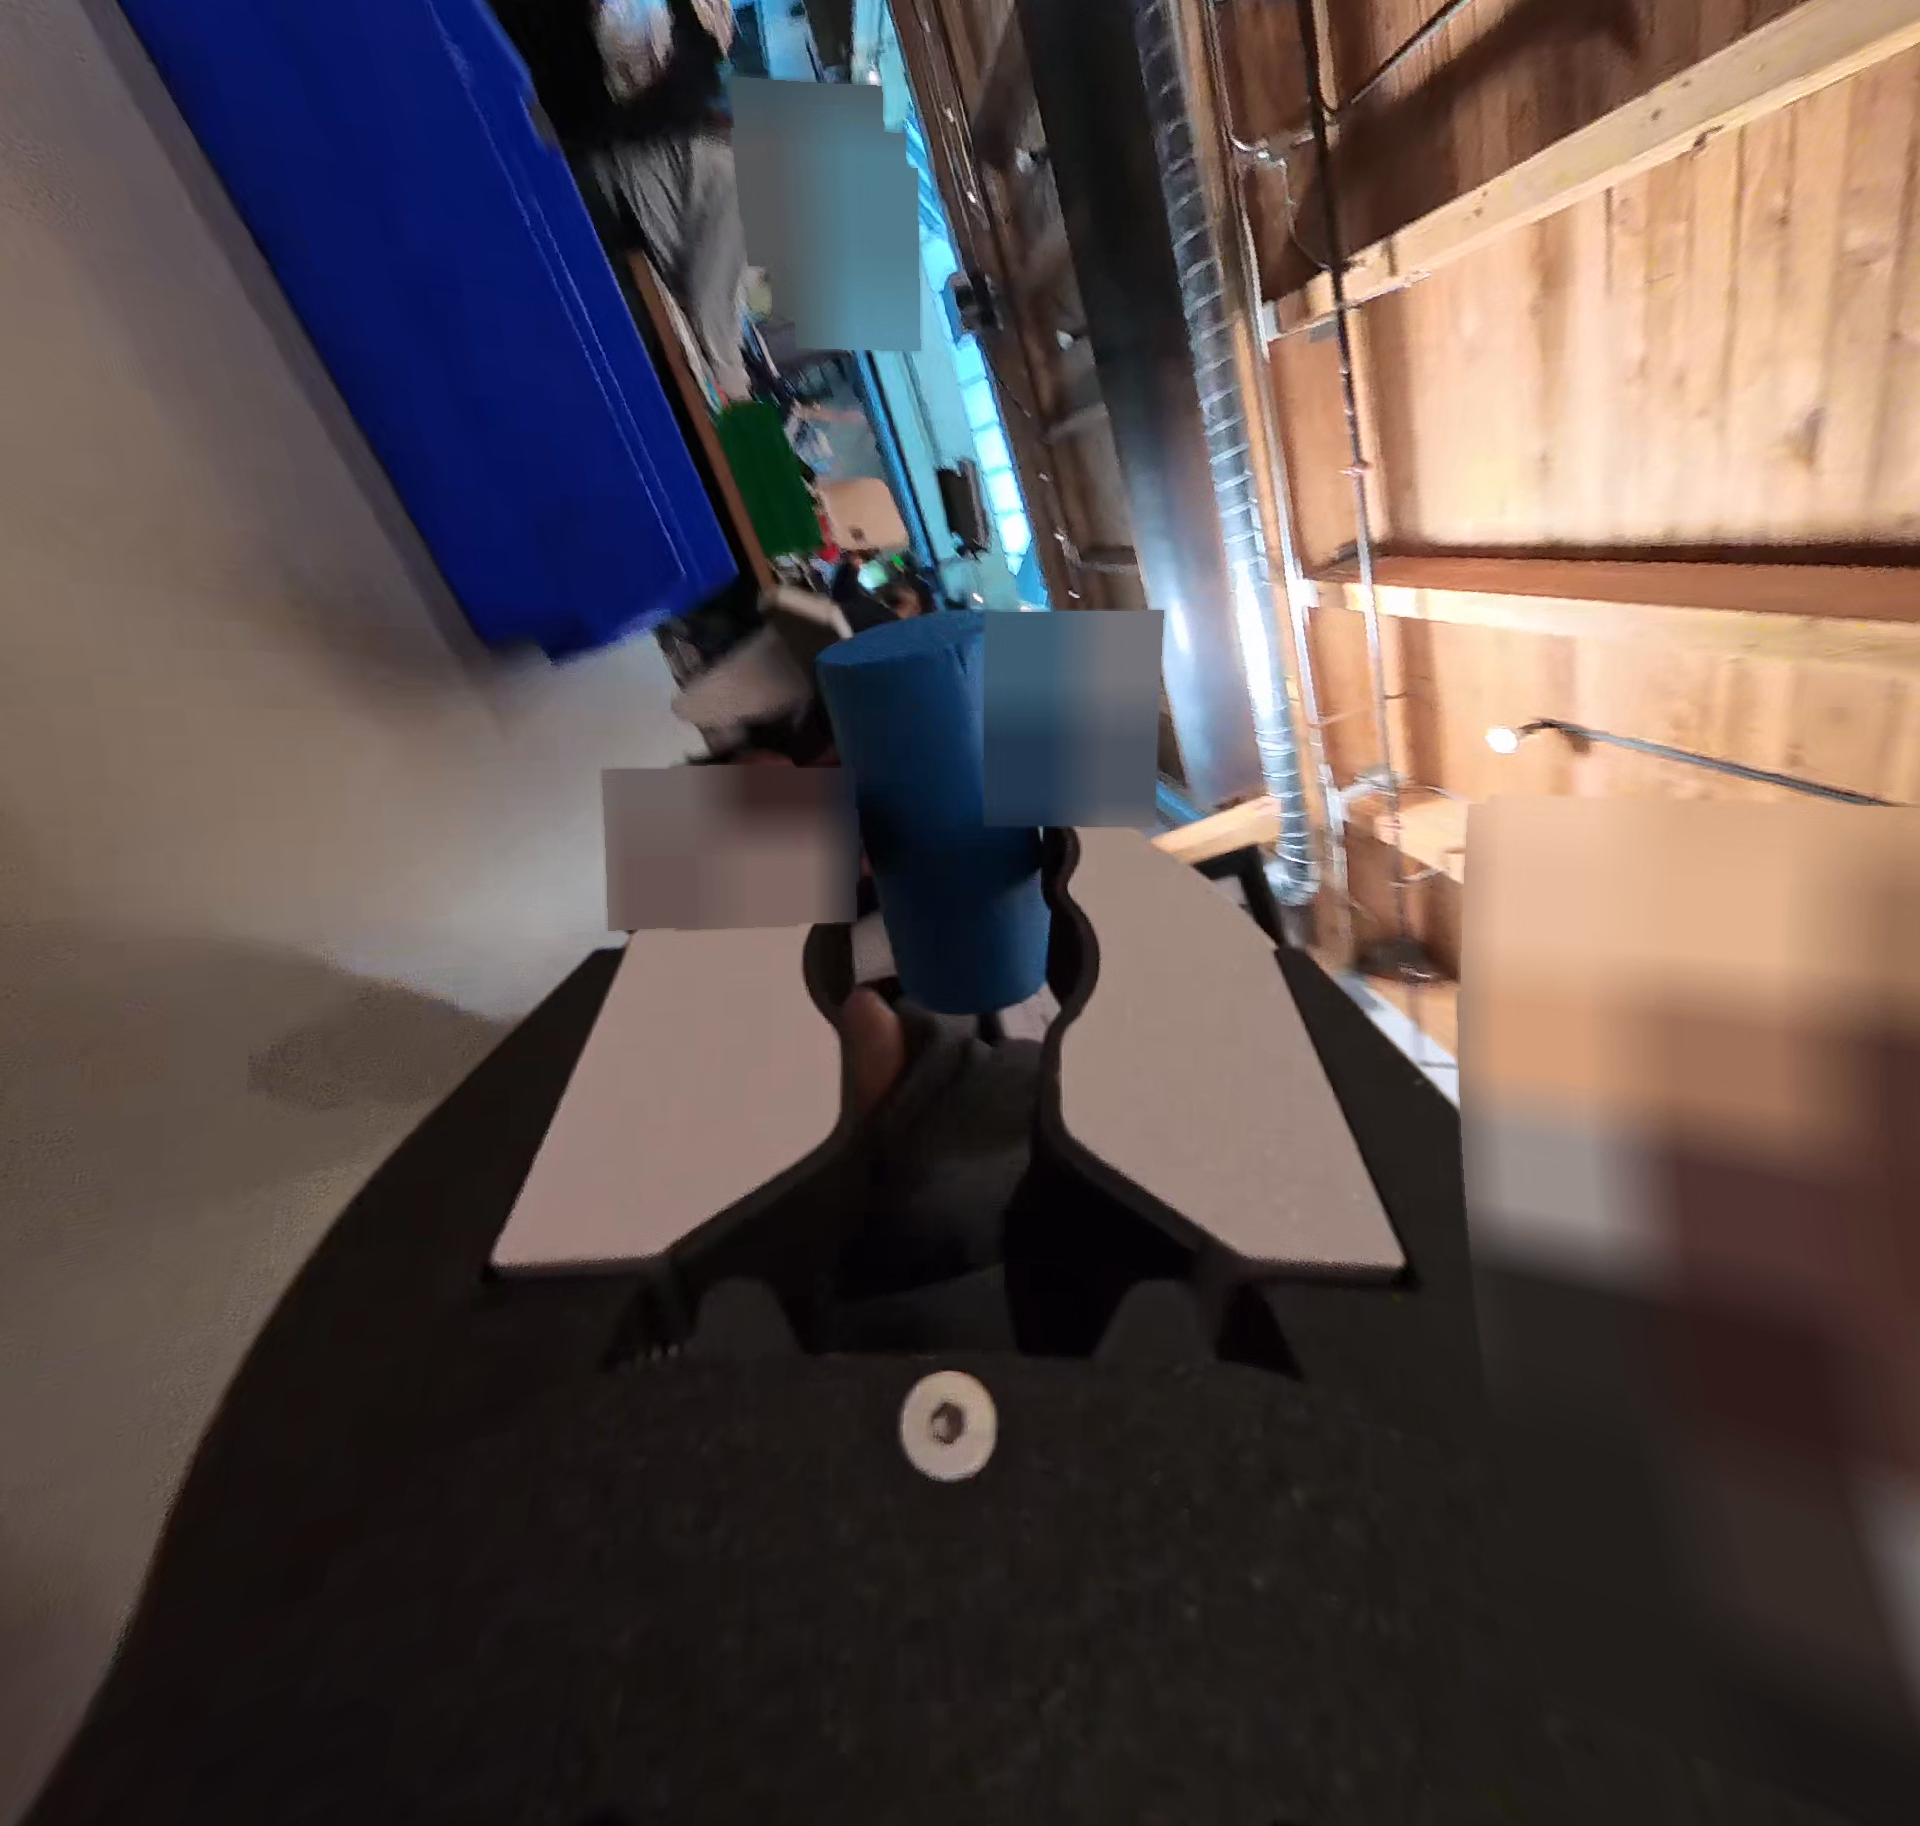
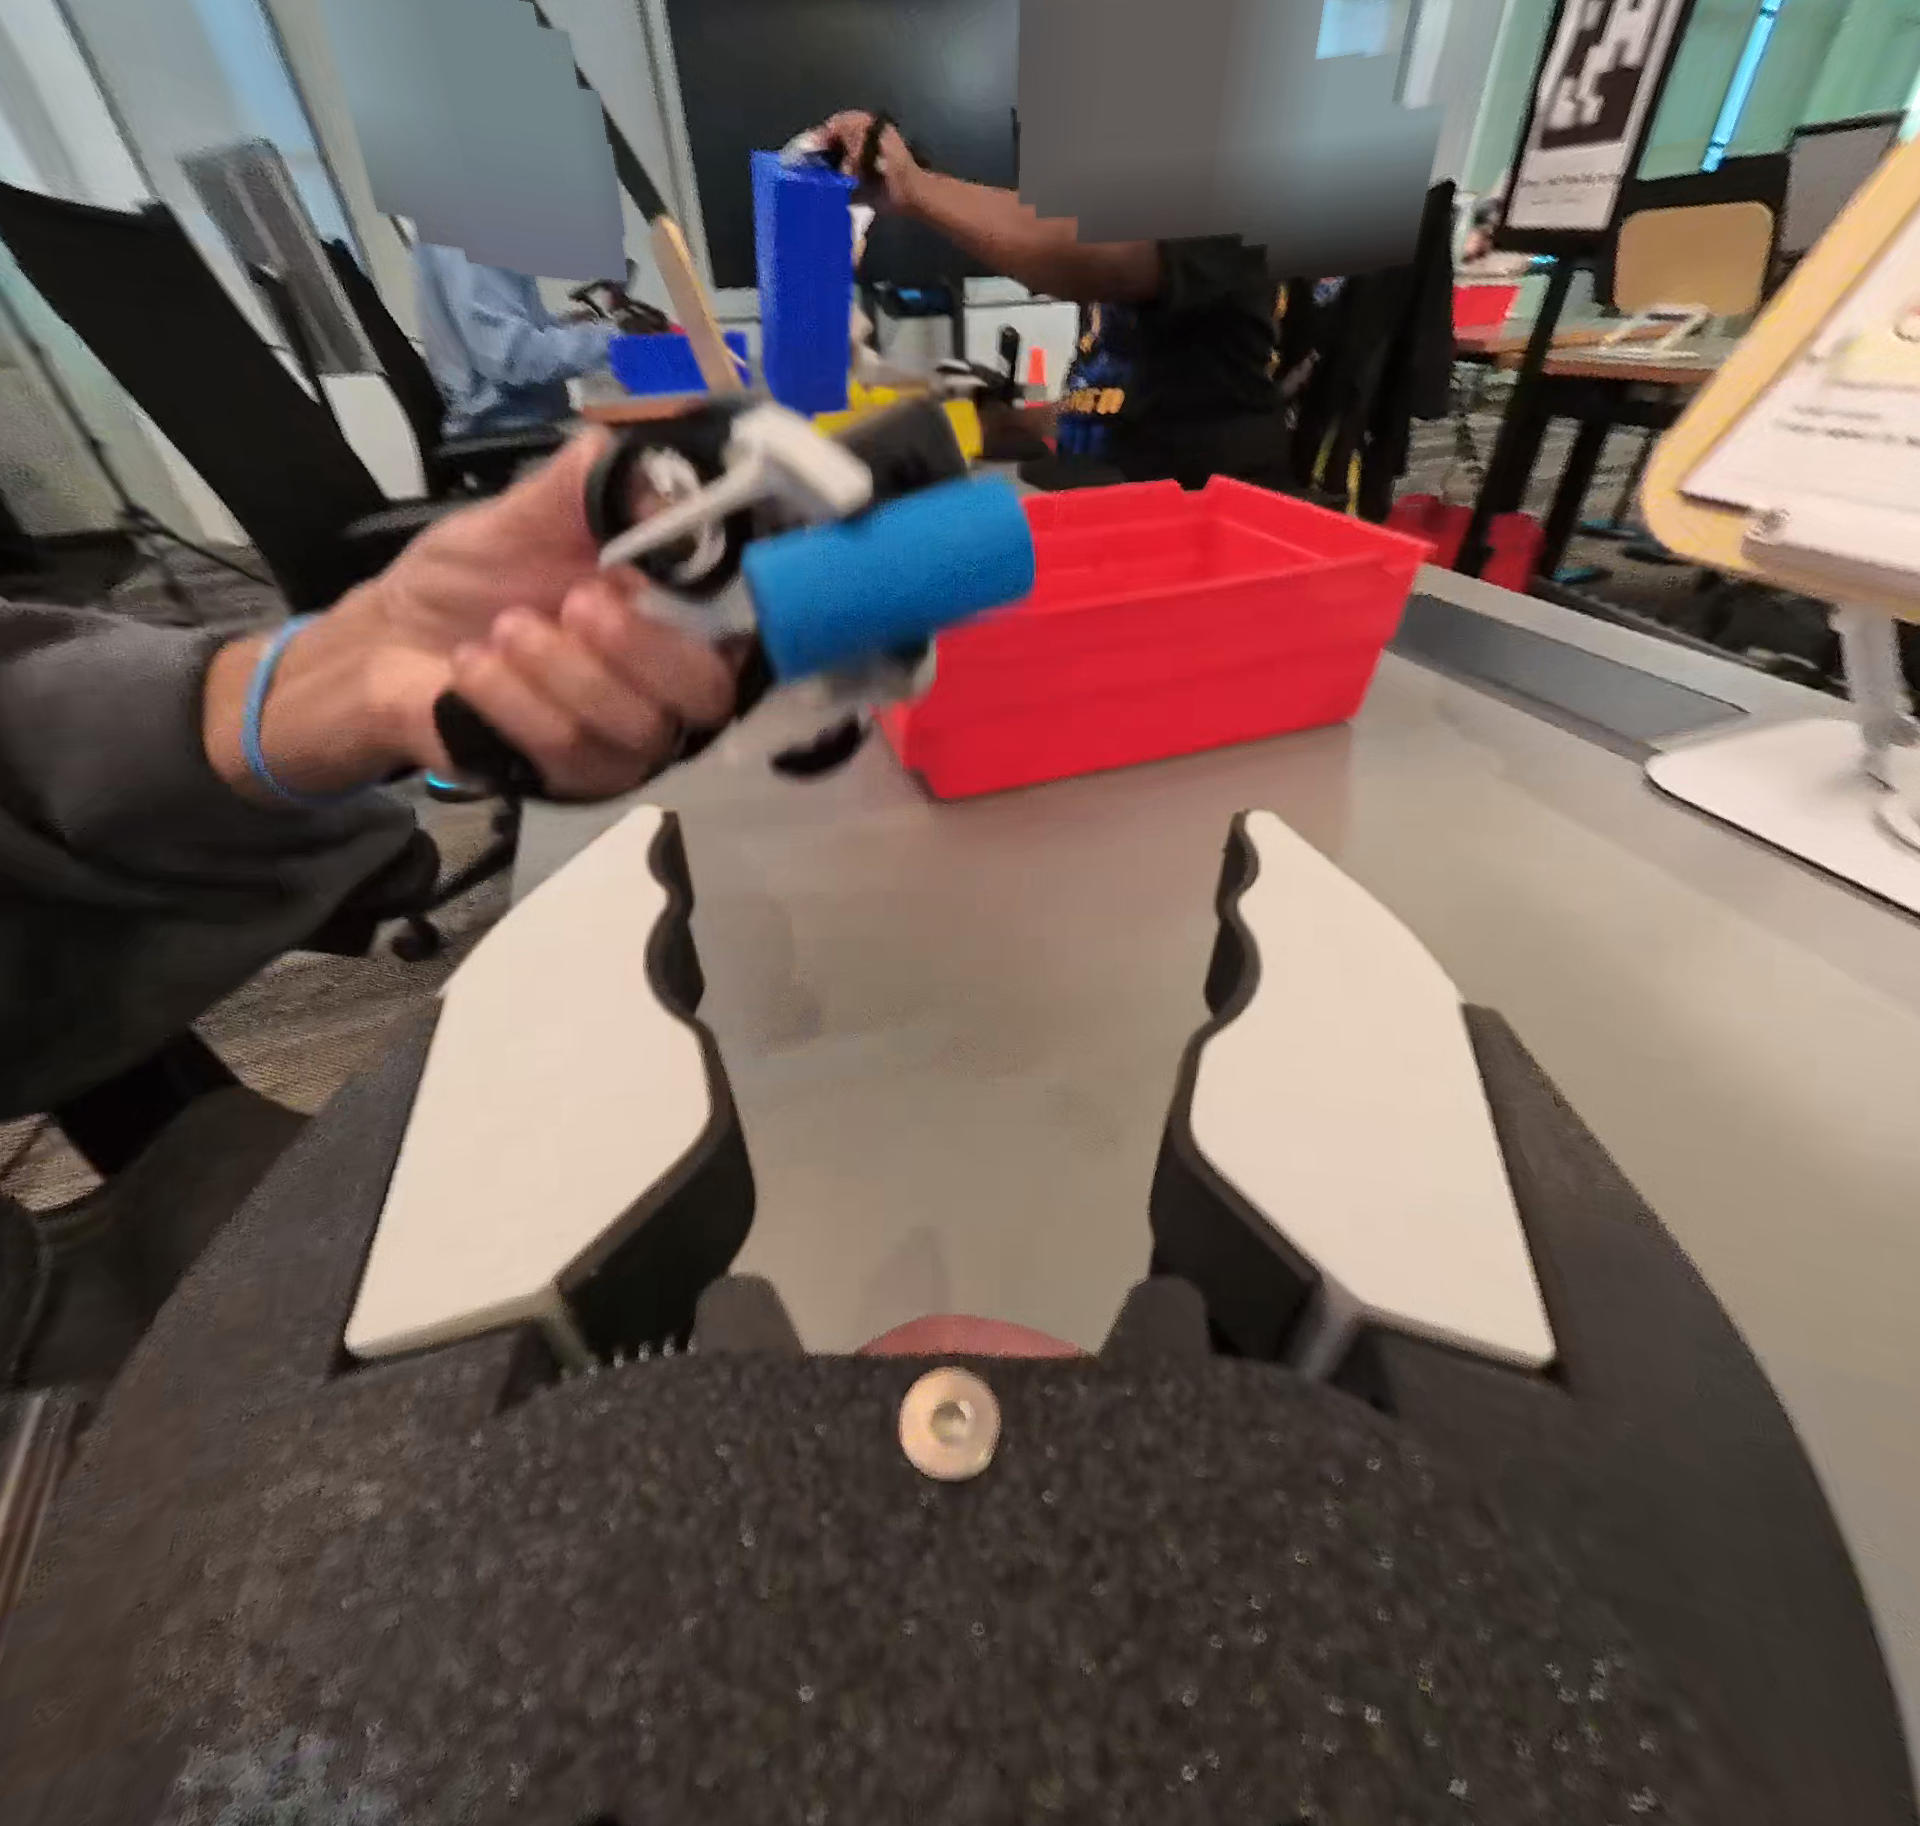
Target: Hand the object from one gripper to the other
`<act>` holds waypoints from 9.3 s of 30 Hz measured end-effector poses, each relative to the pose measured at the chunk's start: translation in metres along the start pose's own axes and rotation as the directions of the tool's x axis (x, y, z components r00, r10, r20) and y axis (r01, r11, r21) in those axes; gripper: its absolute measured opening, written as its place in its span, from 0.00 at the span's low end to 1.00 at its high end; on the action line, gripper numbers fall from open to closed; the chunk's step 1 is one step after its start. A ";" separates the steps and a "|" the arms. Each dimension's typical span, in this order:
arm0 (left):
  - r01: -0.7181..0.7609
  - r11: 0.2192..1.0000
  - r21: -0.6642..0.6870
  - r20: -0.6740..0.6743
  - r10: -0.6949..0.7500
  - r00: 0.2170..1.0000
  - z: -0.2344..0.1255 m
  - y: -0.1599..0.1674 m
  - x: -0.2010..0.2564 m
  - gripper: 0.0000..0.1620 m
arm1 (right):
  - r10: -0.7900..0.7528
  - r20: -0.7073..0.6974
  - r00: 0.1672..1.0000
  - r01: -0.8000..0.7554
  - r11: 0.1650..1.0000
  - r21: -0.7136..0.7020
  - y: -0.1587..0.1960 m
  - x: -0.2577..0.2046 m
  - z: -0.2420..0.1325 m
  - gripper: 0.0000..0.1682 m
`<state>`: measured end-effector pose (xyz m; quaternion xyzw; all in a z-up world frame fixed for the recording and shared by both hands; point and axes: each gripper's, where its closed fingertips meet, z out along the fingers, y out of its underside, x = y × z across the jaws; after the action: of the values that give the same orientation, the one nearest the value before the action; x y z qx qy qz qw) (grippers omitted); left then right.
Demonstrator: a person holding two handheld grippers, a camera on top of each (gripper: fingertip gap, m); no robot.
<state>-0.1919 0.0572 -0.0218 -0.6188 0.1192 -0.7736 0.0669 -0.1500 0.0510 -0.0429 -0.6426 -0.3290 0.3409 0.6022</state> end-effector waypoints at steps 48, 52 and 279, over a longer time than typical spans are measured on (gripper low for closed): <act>-0.227 0.952 -0.205 0.313 0.283 0.906 -0.041 0.061 -0.056 0.29 | -0.115 -0.821 0.559 -0.785 0.246 -0.569 0.115 0.259 -0.266 0.51; -0.340 0.907 -0.249 0.412 0.417 0.810 -0.052 0.051 -0.060 0.31 | -0.036 -0.788 0.614 -0.516 0.737 -0.436 0.036 0.202 -0.224 0.43; -0.774 0.602 -0.196 0.345 0.781 0.520 -0.030 0.075 -0.009 0.29 | -0.024 -0.866 0.499 -0.865 0.047 -0.500 0.118 0.207 -0.313 0.40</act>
<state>-0.2222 -0.0096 -0.0561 -0.6435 0.3732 -0.5183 0.4219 0.2267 0.0448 -0.1556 -0.9994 0.0293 -0.0198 -0.0061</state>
